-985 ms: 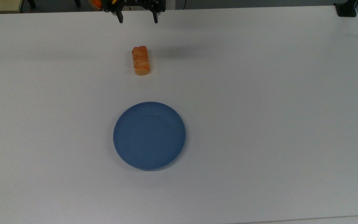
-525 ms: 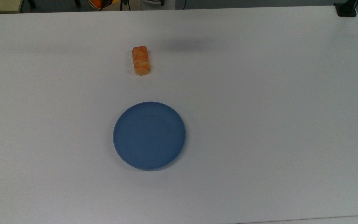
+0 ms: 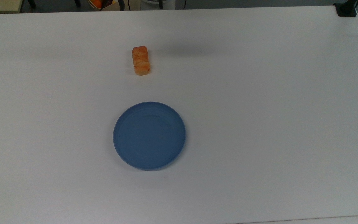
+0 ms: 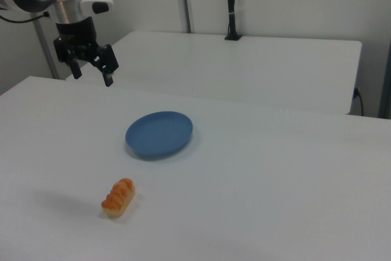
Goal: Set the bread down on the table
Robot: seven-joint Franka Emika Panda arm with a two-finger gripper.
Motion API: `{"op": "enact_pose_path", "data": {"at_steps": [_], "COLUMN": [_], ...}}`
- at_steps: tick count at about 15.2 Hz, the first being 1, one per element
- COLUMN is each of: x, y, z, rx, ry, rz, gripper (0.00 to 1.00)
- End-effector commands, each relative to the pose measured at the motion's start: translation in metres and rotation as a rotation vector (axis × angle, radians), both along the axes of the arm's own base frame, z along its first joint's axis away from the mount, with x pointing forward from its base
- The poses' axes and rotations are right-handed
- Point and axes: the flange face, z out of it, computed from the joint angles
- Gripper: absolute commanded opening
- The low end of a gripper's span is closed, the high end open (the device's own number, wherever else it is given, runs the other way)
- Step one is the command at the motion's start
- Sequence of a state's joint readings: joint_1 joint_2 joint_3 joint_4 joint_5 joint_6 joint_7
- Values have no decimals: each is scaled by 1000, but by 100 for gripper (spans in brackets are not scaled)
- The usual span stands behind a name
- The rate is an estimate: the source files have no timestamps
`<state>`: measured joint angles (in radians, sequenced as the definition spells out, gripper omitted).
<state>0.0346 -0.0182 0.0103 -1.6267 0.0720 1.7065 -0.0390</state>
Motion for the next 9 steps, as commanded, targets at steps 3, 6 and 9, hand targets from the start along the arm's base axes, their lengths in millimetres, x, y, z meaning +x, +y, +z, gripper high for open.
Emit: {"op": "enact_pose_path", "data": {"at_steps": [3,6,9], "x": [2,2,2], "y": [-15,-15,-13], "z": [5,5,4], "rx": [0,-1,-4], "ry": [-50,-48,-45], "rz": [42,39,43], "gripper": [100,100,100]}}
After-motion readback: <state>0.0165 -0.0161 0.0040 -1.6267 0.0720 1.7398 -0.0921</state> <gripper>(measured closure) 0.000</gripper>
